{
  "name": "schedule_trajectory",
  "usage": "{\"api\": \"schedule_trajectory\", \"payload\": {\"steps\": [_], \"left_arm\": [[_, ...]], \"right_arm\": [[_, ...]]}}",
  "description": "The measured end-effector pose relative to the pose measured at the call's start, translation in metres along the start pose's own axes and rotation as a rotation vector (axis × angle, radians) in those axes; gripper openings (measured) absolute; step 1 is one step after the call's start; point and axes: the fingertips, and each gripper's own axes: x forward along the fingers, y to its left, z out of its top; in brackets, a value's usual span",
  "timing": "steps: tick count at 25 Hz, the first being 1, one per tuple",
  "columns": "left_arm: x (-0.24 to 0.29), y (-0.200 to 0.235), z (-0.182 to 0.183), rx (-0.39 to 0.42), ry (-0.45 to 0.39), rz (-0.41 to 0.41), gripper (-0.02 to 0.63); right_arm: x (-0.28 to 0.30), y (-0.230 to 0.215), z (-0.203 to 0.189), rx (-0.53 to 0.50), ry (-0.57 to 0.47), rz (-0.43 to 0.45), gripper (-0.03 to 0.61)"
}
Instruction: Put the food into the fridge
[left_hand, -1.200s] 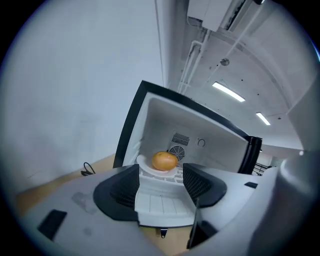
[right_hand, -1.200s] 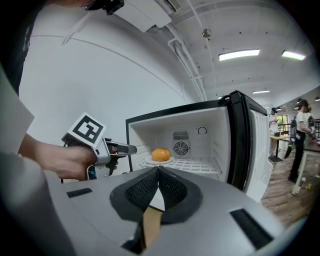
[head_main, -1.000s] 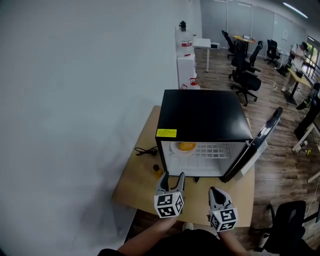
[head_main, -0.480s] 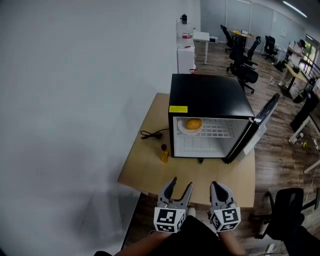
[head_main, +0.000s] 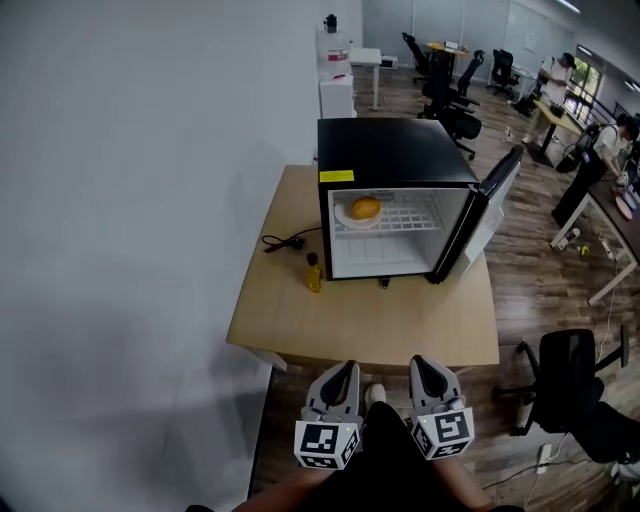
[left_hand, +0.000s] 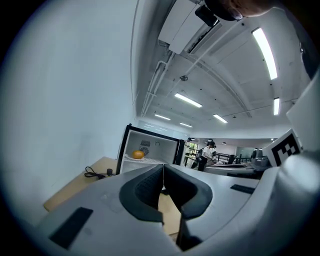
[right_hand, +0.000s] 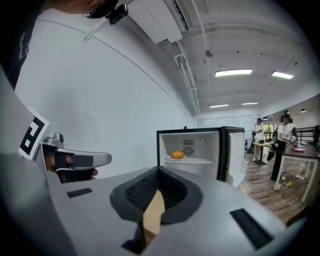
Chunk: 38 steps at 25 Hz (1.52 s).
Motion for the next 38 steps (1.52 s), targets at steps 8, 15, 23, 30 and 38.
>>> {"api": "schedule_trajectory", "payload": {"steps": [8, 15, 23, 30, 38], "left_arm": [[-0.034, -0.004, -0.015, 0.022, 0.03, 0.003, 0.017], [-0.053, 0.004, -0.017, 0.049, 0.045, 0.021, 0.017], [-0.062, 0.008, -0.012, 0.069, 0.031, 0.07, 0.017], [-0.066, -0.001, -0.013, 0.084, 0.053, 0.062, 0.017], [-0.054, 0.001, -0.017, 0.111, 0.056, 0.044, 0.017]], "right_arm": [[-0.03, 0.024, -0.015, 0.004, 0.03, -0.028, 0.06], [-0.029, 0.05, -0.014, -0.016, 0.0, 0.006, 0.06], [-0.028, 0.056, 0.0, -0.061, -0.033, 0.035, 0.06], [-0.04, 0.058, 0.002, -0.058, -0.027, 0.04, 0.06], [-0.035, 0.04, -0.004, -0.056, -0.001, -0.028, 0.06]]}}
